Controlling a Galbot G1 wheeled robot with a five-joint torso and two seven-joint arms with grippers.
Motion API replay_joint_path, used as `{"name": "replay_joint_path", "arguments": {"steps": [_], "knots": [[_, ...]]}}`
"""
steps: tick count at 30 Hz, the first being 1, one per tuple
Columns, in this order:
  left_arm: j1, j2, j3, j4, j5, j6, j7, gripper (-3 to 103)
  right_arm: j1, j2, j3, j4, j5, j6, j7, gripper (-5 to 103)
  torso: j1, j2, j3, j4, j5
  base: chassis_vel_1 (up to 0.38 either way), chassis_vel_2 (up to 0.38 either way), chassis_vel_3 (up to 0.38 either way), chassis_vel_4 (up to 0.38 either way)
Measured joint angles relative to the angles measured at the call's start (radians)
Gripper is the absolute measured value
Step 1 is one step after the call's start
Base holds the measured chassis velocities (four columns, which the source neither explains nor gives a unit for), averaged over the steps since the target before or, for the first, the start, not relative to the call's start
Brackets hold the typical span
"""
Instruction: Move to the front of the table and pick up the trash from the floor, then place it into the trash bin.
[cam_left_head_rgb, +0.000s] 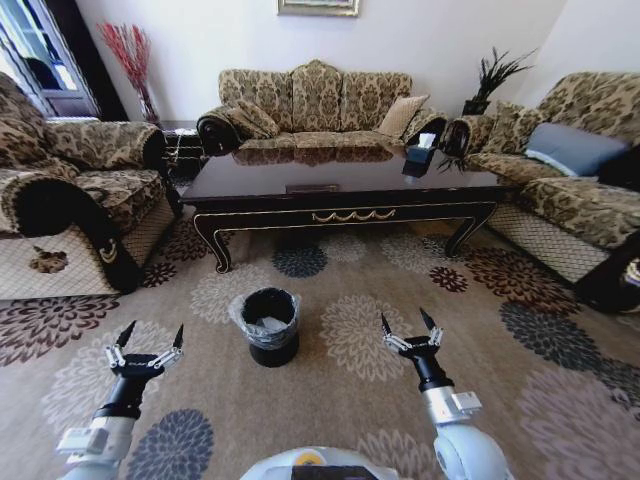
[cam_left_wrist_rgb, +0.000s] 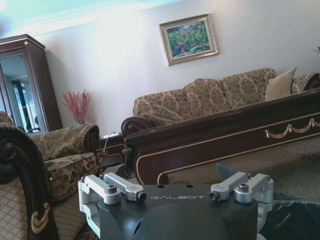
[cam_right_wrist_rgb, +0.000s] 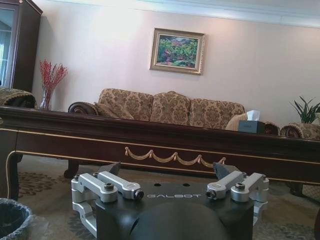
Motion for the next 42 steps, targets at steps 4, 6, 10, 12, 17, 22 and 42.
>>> {"name": "replay_joint_path", "arguments": {"steps": [4, 6, 10, 12, 17, 22, 42], "knots": [[-0.001, 0.0, 0.0, 0.0, -0.001, 0.001, -0.001, 100, 0.0, 0.0, 0.0, 0.0, 0.0, 0.0, 0.0, 100, 0.0, 0.0, 0.0, 0.0, 0.0, 0.0, 0.0, 0.0, 0.0], [-0.001, 0.001, 0.001, 0.0, -0.001, 0.002, -0.001, 100, 0.0, 0.0, 0.0, 0.0, 0.0, 0.0, 0.0, 100, 0.0, 0.0, 0.0, 0.0, 0.0, 0.0, 0.0, 0.0, 0.0], [-0.002, 0.001, 0.001, 0.001, -0.001, 0.002, -0.002, 100, 0.001, 0.0, 0.0, 0.0, 0.0, 0.0, 0.0, 100, 0.0, 0.0, 0.0, 0.0, 0.0, 0.0, 0.0, 0.0, 0.0], [-0.002, 0.001, 0.001, 0.001, -0.001, 0.003, -0.002, 100, 0.001, 0.0, 0.0, 0.0, 0.0, 0.0, 0.0, 100, 0.0, 0.0, 0.0, 0.0001, 0.0, 0.0, 0.0, 0.0, 0.0], [-0.002, 0.001, 0.001, 0.001, -0.002, 0.003, -0.002, 100, 0.001, 0.0, 0.0, 0.0, 0.0, 0.0, 0.0, 100, 0.0, 0.0, 0.0, 0.0001, 0.0, 0.049, -0.05, -0.042, 0.06], [-0.003, 0.001, 0.002, 0.001, -0.002, 0.003, -0.003, 100, 0.001, 0.0, 0.0, 0.0, 0.0, 0.0, 0.0, 100, 0.0, 0.0, 0.0, 0.0, 0.0, 0.094, -0.099, -0.085, 0.087], [-0.003, 0.002, 0.002, 0.002, -0.002, 0.004, -0.003, 100, 0.0, 0.0, 0.0, 0.0, 0.0, 0.0, 0.001, 100, 0.0, 0.0, 0.0, 0.0, 0.0, 0.173, -0.171, -0.169, 0.166]]}}
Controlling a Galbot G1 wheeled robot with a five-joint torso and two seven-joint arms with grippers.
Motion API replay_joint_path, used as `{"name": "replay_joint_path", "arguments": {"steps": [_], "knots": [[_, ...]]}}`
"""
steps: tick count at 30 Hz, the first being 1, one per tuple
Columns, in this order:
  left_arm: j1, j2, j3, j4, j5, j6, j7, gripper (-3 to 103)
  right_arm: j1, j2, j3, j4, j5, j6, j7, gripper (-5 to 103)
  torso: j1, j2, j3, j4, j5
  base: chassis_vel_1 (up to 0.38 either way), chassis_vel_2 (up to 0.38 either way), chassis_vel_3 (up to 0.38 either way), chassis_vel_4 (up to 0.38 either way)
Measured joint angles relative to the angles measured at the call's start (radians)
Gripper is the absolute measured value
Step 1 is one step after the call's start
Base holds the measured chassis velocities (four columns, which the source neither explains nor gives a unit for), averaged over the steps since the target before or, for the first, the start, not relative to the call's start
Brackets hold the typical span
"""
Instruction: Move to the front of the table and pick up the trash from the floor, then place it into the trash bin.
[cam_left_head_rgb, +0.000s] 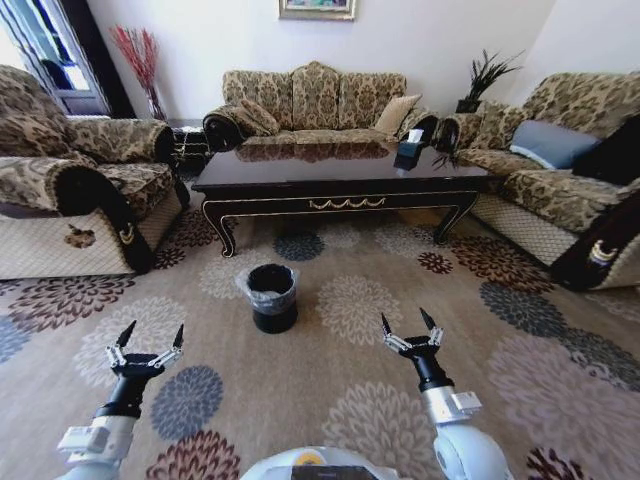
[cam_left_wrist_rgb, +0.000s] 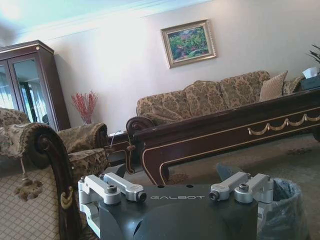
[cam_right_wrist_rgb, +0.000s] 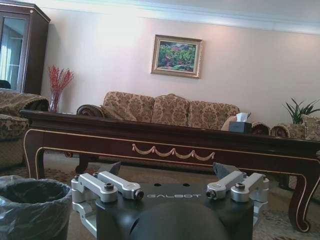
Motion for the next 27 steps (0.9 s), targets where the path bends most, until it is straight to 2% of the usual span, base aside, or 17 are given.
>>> {"name": "replay_joint_path", "arguments": {"steps": [27], "knots": [[0.0, 0.0, 0.0, 0.0, 0.0, 0.0, 0.0, 100, 0.0, 0.0, 0.0, 0.0, 0.0, 0.0, 0.0, 100, 0.0, 0.0, 0.0, 0.0, 0.0001, 0.232, -0.228, -0.231, 0.231]]}}
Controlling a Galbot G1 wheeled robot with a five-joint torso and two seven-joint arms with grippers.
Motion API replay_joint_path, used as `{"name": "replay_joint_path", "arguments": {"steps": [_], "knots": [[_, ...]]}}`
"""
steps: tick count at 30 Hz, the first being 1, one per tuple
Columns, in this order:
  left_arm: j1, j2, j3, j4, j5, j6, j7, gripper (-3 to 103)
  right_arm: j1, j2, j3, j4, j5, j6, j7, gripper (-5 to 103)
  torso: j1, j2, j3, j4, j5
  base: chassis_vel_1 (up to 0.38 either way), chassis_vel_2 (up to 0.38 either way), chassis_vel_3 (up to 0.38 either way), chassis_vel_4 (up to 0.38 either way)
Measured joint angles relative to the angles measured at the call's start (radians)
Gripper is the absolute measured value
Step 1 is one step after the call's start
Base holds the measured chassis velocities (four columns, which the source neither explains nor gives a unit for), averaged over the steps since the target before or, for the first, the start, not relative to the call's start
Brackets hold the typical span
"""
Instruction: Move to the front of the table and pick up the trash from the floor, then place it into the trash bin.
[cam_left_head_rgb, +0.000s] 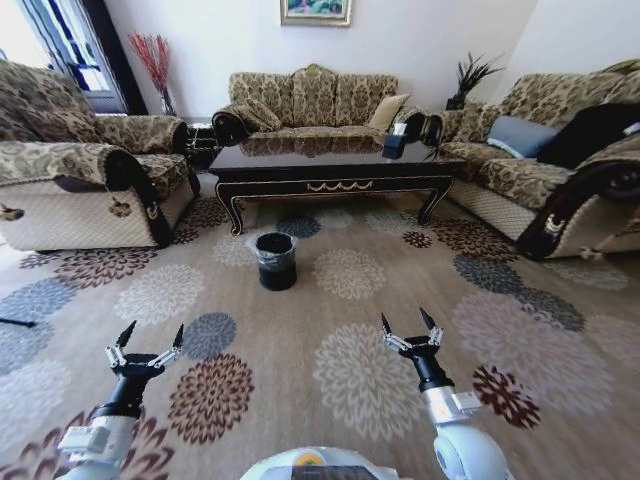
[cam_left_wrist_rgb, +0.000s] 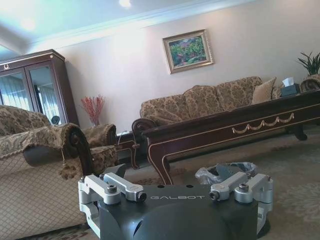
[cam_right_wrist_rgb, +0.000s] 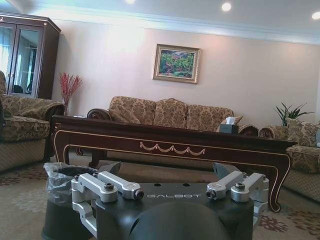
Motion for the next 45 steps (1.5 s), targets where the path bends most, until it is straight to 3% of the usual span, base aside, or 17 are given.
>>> {"name": "replay_joint_path", "arguments": {"steps": [26, 40, 45], "knots": [[0.0, 0.0, 0.0, 0.0, 0.0, 0.0, 0.0, 100, 0.0, 0.0, 0.0, 0.0, 0.0, 0.0, 0.0, 100, 0.0, 0.0, 0.0, 0.0, 0.0, 0.243, -0.244, -0.249, 0.246], [0.0, 0.0, 0.0, 0.0, 0.0, 0.0, 0.0, 100, 0.001, 0.0, 0.0, 0.0, 0.0, 0.0, 0.0, 100, 0.001, 0.001, 0.001, 0.0001, -0.0001, 0.042, -0.044, -0.037, 0.047], [0.0, 0.0, 0.0, 0.0, 0.0, 0.0, 0.0, 100, 0.0, 0.0, 0.0, 0.0, 0.0, 0.0, 0.0, 100, 0.0, 0.019, 0.02, 0.0001, -0.0001, 0.0, 0.0, 0.0, 0.0]]}}
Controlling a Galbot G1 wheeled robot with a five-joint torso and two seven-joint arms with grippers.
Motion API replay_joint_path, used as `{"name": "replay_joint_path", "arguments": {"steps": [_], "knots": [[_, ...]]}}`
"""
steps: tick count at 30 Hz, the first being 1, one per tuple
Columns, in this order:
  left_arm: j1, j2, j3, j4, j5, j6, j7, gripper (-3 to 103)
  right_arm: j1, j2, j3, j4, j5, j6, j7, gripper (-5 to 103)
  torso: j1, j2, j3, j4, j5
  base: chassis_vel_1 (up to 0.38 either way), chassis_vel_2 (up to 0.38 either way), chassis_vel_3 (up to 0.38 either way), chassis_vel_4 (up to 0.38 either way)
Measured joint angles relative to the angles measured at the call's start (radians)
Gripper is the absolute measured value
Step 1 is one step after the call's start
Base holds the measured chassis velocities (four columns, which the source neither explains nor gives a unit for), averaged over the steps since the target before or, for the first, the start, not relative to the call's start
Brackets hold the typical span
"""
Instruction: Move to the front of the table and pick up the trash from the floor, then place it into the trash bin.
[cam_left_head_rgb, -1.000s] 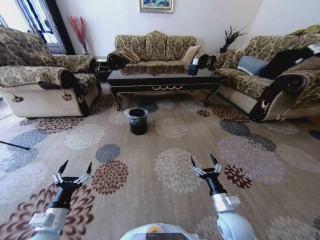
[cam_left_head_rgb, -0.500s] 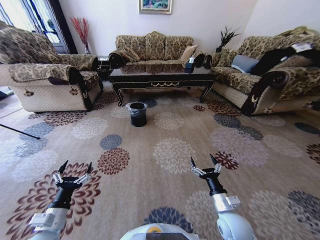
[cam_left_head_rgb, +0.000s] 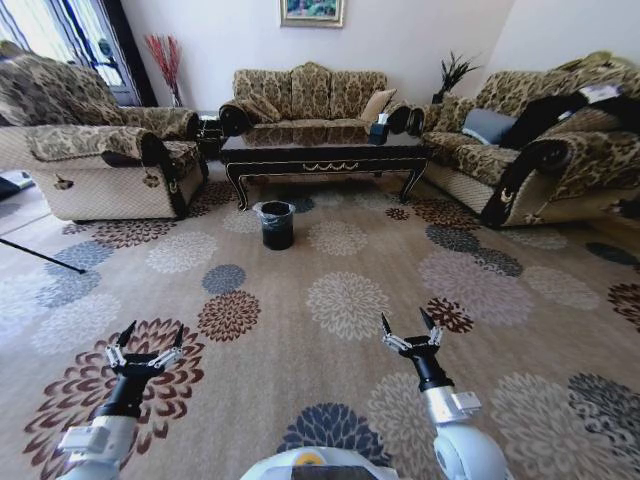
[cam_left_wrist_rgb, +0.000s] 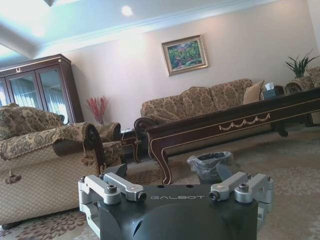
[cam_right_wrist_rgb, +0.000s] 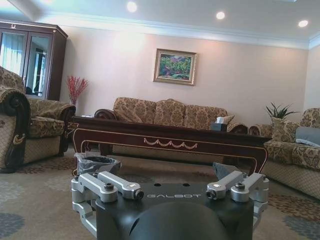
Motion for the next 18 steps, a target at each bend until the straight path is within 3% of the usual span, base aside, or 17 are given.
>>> {"name": "replay_joint_path", "arguments": {"steps": [18], "knots": [[0.0, 0.0, 0.0, 0.0, 0.0, 0.0, 0.0, 100, 0.0, 0.0, 0.0, 0.0, 0.0, 0.0, 0.0, 100, 0.006, 0.068, 0.061, 0.0, 0.0, 0.0, 0.0, 0.0, 0.0]]}}
